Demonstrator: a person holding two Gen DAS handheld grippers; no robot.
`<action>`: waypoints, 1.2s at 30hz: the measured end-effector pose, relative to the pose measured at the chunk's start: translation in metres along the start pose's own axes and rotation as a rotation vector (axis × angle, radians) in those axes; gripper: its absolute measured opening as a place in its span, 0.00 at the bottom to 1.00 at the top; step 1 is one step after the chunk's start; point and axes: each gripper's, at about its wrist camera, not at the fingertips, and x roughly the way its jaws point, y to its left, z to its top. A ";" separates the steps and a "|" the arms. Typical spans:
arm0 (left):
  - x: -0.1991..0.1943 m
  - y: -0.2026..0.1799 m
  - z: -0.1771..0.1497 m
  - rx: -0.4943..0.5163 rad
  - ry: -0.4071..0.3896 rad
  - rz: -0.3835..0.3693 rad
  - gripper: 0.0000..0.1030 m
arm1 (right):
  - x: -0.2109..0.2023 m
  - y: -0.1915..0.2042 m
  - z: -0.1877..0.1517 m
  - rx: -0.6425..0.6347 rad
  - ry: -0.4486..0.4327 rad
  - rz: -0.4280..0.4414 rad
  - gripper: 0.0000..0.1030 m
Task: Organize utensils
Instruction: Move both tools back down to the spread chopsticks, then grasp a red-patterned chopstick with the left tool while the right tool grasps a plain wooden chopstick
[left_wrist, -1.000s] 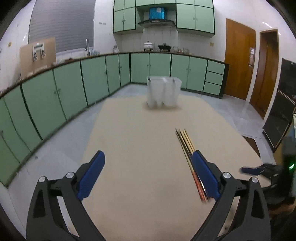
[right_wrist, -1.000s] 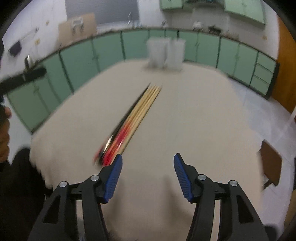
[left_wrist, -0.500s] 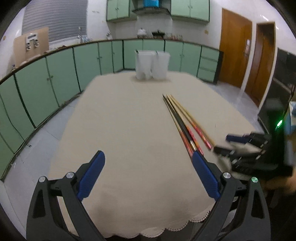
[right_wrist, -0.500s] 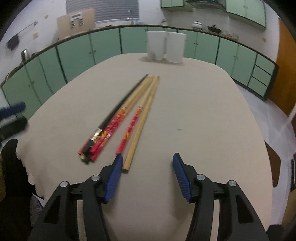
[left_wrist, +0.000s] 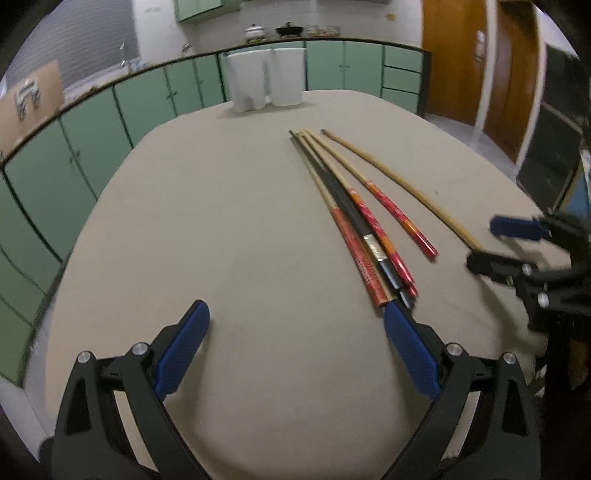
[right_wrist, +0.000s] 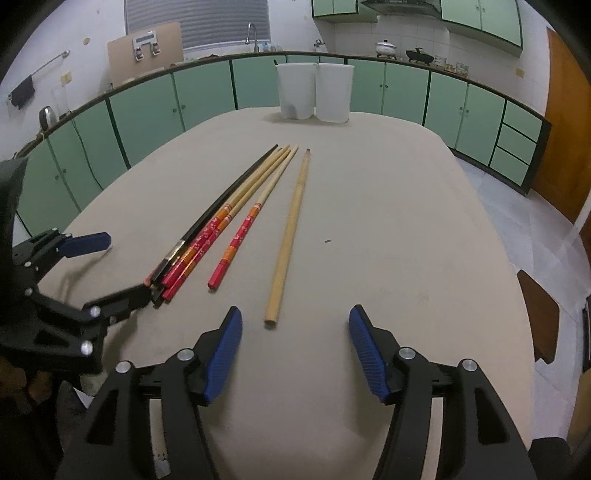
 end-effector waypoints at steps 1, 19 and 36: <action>0.000 0.006 0.001 -0.021 -0.003 0.023 0.91 | 0.001 0.000 0.000 -0.001 0.000 0.000 0.59; 0.008 -0.011 0.012 -0.004 -0.052 -0.004 0.28 | 0.006 0.002 0.005 0.011 -0.028 -0.027 0.09; -0.003 0.005 -0.002 -0.109 -0.057 0.118 0.10 | 0.003 -0.003 0.002 0.081 -0.049 -0.054 0.10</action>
